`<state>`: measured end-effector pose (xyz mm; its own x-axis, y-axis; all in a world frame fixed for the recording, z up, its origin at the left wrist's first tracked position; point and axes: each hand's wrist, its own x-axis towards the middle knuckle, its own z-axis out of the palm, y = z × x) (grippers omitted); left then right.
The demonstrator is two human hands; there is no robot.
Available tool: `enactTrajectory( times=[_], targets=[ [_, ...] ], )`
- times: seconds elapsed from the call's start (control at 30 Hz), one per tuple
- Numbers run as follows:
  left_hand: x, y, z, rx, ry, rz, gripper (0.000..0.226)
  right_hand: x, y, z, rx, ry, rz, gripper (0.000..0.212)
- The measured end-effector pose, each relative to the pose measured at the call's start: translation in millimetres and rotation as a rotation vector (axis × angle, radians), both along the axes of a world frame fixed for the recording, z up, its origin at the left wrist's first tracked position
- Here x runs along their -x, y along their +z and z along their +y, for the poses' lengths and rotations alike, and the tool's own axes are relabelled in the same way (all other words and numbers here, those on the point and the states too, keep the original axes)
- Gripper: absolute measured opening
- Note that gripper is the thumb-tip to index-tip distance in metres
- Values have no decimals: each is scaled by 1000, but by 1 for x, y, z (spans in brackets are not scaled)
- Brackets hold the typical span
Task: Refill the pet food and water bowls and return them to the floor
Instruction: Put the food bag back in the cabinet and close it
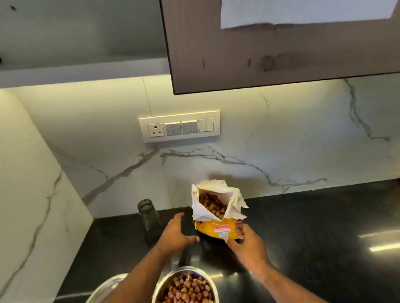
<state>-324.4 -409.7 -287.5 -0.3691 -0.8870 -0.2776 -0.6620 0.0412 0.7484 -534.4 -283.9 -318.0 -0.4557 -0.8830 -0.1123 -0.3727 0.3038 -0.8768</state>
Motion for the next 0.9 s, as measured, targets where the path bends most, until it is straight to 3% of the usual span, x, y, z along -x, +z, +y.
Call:
enactTrajectory(
  times=[0.27, 0.43, 0.57, 0.67, 0.8, 0.9],
  targets=[
    [24, -42, -71, -63, -113, 141, 134, 30, -22, -53, 11, -21, -142, 104],
    [38, -51, -98, -158, -343, 146, 127, 47, -29, -81, -28, 66, -325, 107],
    [44, -60, -108, -213, -383, 161, 125, 56, -35, -94, -89, 133, -311, 111],
    [46, -67, -109, -205, -344, 211, 119, 54, -32, -93, -66, 105, -301, 107],
    [44, -67, -97, -192, -225, 290, 96, 45, -21, -84, -26, 130, -289, 62],
    [38, -61, -84, -191, -160, 323, 84, 43, -16, -76, -6, 131, -298, 57]
  ],
)
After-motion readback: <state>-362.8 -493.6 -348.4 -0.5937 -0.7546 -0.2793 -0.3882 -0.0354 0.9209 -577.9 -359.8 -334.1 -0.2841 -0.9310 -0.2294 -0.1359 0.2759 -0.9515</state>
